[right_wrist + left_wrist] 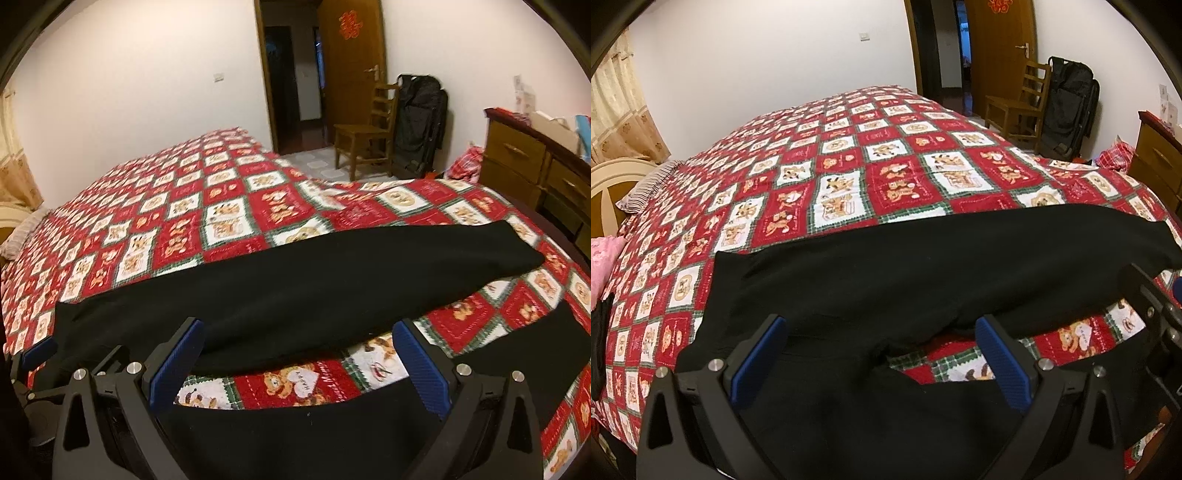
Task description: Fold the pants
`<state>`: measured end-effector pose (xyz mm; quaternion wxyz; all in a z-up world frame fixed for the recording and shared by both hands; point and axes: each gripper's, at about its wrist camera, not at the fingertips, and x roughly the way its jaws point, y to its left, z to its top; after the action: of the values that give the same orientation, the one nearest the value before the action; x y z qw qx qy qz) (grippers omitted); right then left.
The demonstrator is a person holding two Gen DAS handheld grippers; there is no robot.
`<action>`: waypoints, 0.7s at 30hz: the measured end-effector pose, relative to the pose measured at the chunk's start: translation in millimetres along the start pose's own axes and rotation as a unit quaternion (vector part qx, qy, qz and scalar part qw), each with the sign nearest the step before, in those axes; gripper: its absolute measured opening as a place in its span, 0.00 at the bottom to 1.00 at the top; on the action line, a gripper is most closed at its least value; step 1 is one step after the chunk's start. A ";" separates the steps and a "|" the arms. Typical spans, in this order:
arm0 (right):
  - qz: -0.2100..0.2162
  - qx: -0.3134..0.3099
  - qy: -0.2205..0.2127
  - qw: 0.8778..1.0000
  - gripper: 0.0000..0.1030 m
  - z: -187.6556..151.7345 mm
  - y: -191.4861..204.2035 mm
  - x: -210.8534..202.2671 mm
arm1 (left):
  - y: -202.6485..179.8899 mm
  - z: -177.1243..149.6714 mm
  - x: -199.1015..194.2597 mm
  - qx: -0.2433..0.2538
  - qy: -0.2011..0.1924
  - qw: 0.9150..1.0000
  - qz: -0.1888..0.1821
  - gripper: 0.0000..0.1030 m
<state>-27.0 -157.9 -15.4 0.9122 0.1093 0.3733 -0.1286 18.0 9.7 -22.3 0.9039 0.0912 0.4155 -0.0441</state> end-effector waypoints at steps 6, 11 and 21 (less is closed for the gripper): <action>0.051 -0.045 0.049 0.997 0.99 24.6 7.6 35.9 | 27.8 7.9 29.5 -0.019 0.047 0.999 -0.012 1.00; 0.087 -0.109 0.064 0.988 0.97 44.9 29.9 78.4 | 62.4 16.7 51.0 -0.053 0.061 0.997 -0.001 1.00; 0.131 -0.249 0.101 0.954 0.78 59.6 88.6 162.6 | 108.9 25.1 96.9 -0.121 0.102 0.987 0.016 1.00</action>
<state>151.8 -116.9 -80.0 0.8770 -0.0611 0.4659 0.1004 116.7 110.9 -65.9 0.8619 -0.0081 0.5062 0.0306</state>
